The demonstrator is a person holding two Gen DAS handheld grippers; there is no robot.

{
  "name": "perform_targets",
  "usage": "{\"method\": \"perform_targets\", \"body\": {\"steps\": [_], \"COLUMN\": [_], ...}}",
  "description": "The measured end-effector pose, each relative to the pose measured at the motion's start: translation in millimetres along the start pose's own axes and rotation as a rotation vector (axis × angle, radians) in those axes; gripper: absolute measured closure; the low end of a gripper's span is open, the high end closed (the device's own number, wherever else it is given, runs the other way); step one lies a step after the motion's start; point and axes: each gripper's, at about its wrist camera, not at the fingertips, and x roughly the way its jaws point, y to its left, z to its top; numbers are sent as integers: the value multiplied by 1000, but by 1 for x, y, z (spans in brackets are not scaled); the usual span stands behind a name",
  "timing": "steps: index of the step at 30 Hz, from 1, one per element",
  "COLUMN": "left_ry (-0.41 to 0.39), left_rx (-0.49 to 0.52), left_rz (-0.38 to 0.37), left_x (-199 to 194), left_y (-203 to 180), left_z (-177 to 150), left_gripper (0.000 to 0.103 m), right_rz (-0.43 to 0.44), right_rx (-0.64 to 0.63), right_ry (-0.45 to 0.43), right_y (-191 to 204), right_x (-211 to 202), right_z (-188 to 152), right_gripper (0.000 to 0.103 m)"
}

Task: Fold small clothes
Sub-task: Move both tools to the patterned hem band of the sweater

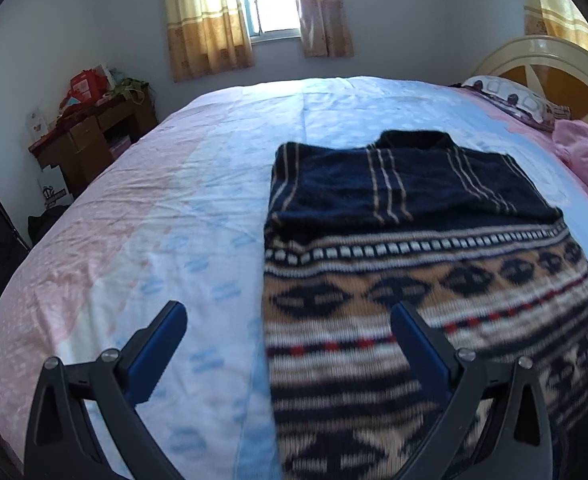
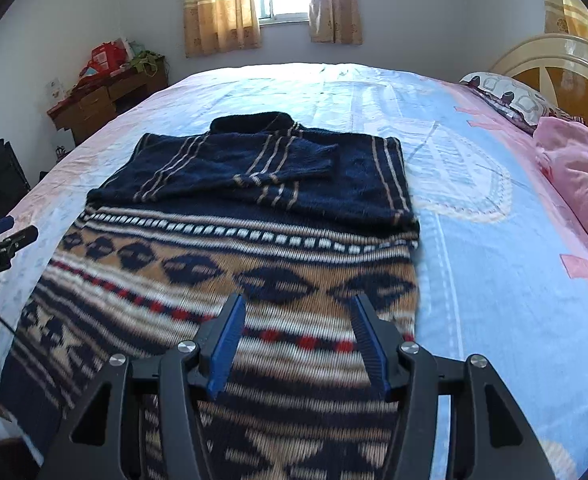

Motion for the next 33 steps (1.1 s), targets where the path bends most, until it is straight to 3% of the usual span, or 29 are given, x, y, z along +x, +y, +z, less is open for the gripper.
{"method": "perform_targets", "body": {"steps": [10, 23, 33], "left_ry": [40, 141, 207], "left_rx": [90, 94, 7], "left_rz": [-23, -60, -190], "left_x": [-28, -60, -68], "left_y": [-10, -4, 5], "left_z": [-51, -118, -138], "left_gripper": [0, 0, 2], "right_rz": [13, -38, -71], "right_rx": [10, 63, 110], "right_ry": [38, 92, 102], "right_y": [9, 5, -8], "right_x": [-24, -54, -81], "right_z": [-48, -120, -154], "right_gripper": [47, 47, 47]}}
